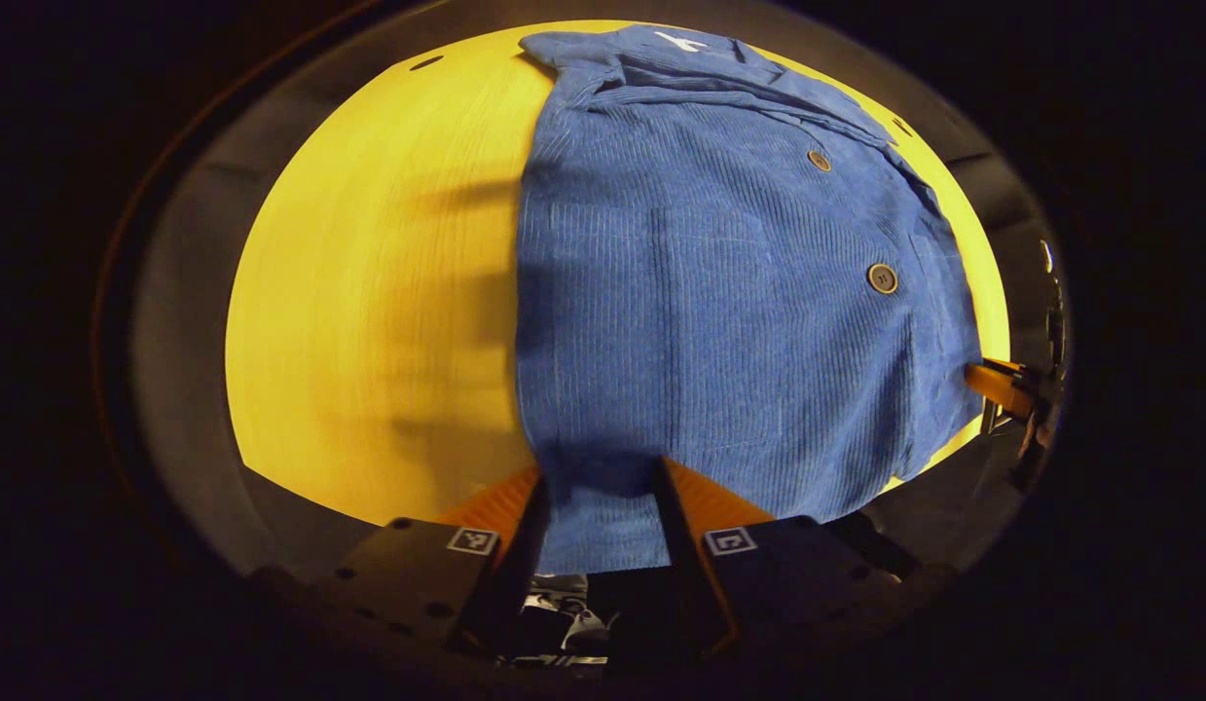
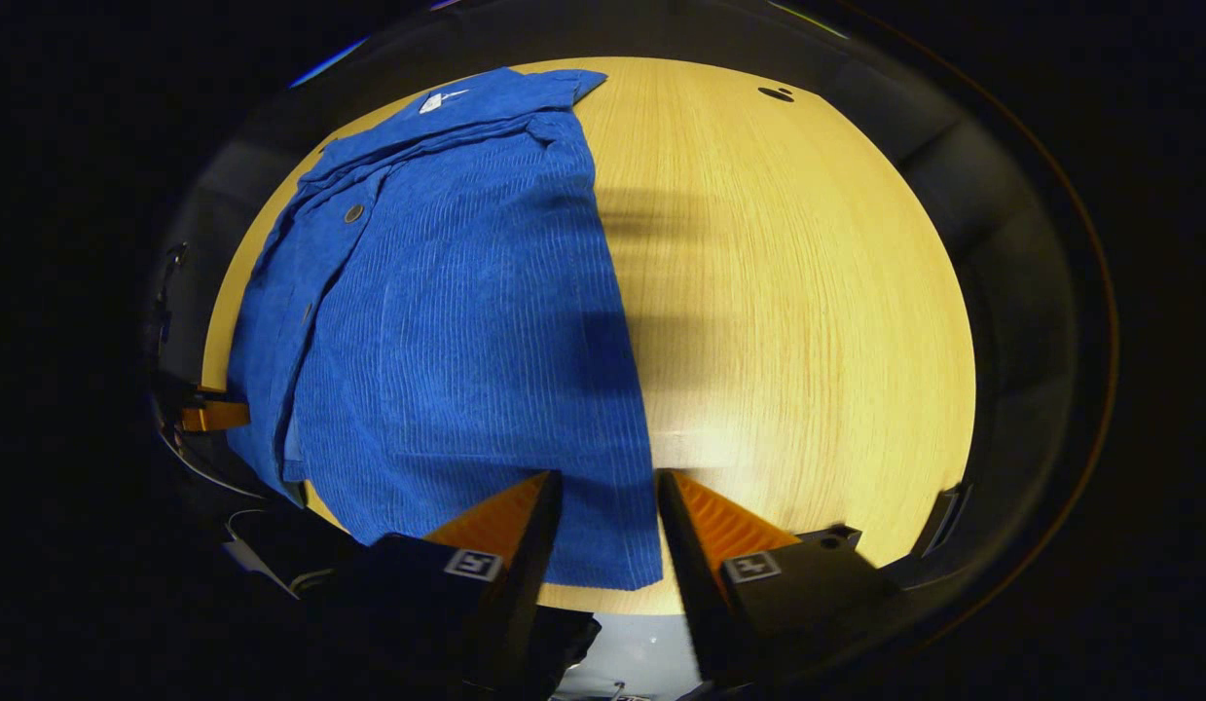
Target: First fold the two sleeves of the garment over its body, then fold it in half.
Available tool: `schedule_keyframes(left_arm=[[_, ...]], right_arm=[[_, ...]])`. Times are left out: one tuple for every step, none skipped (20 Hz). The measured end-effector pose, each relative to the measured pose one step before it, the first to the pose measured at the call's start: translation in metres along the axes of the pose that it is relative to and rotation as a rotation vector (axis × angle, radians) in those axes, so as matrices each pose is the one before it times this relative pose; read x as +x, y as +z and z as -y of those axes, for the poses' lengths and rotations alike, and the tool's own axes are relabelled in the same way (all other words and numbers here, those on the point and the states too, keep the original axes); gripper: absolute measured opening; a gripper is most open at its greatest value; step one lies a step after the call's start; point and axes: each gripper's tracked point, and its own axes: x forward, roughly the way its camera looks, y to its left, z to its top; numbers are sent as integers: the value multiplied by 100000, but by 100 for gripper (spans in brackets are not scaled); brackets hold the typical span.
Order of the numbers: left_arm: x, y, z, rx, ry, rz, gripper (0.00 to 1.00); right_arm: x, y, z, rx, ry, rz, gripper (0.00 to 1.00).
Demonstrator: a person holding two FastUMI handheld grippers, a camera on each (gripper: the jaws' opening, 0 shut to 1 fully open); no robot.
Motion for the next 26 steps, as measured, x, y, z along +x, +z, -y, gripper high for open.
schedule_keyframes(left_arm=[[-30, 253, 198, 530, -1198, 1109, 57], [-149, 134, 277, -1007, -2314, 1537, 40], [135, 21, 230, -2387, -1936, 1265, 22], [-166, -40, 35, -1830, -970, 528, 4], [-151, 133, 161, 881, -1766, 1066, 4], [152, 744, 124, 204, -1316, 3376, 4], [-42, 54, 371, 434, -907, -38, 0], [-230, 103, 117, -708, -1512, 239, 0], [-415, 325, 291, -820, -1994, 1127, 0], [-592, 348, 360, -202, -2030, 1923, 0], [-792, 552, 302, 214, -1523, 2211, 0], [-715, 439, 227, 363, -1357, 1823, 0], [-917, 423, 289, 448, -1333, 1452, 0], [-912, 620, 55, 373, -1066, 2003, 0], [-1010, 636, 402, 556, -1681, 1559, 0], [-819, 573, 510, 69, -1831, 2024, 0], [-883, 560, 673, 165, -2317, 1437, 0], [-734, 598, 620, 146, -1963, 1846, 0], [-737, 642, 630, 334, -1656, 1893, 0], [-713, 571, 667, 416, -1683, 1356, 0], [-662, 583, 557, -108, -1416, 1526, 0], [-605, 582, 615, 485, -1891, 1141, 0], [-566, 754, 508, 252, -1407, 1503, 0], [-454, 882, 618, 1000, -1038, 1316, 0], [-379, 1037, 111, 923, 24, 1129, 0], [-204, 1262, 74, 760, -257, 1519, 0]], right_arm=[[-8, -4, -541, 821, 1279, -576, 53], [70, 250, -330, 2005, 187, 606, 37], [56, -37, -107, 1047, -260, 6, 21], [-46, 70, -14, 209, -38, -134, 5], [49, -49, -88, -65, 375, 165, 5], [-113, 258, -120, 169, 519, 1225, 5], [-295, 288, -86, 705, 398, 1248, 5], [-147, 277, -223, 1295, 1363, 1019, 5], [-526, 501, -372, 1599, 1788, 1767, 5], [-736, 645, -348, 1582, 1578, 1812, 5], [-817, 711, -268, 1139, 1156, 2216, 5], [-808, 692, -317, 651, 1152, 1719, 5], [-757, 718, -412, 282, 873, 1804, 5], [-761, 849, -432, -12, 791, 2203, 5], [-725, 638, -617, -141, 1069, 1802, 5], [-696, 755, -747, -155, 1119, 1693, 5], [-725, 649, -856, -428, 1217, 1666, 5], [-704, 743, -839, -852, 1038, 1685, 5], [-734, 845, -829, -741, 651, 1633, 5], [-706, 842, -979, -248, 1472, 1666, 5], [-783, 1055, -1080, -97, 1281, 2247, 5], [-369, 1330, -953, -533, 934, 2734, 5], [-534, 1376, -857, -765, 865, 2160, 5], [-351, 1361, -758, -314, 774, 2068, 5], [-259, 1705, -879, -87, 706, 2157, 5], [34, 1943, -615, -27, -91, 2856, 5]])
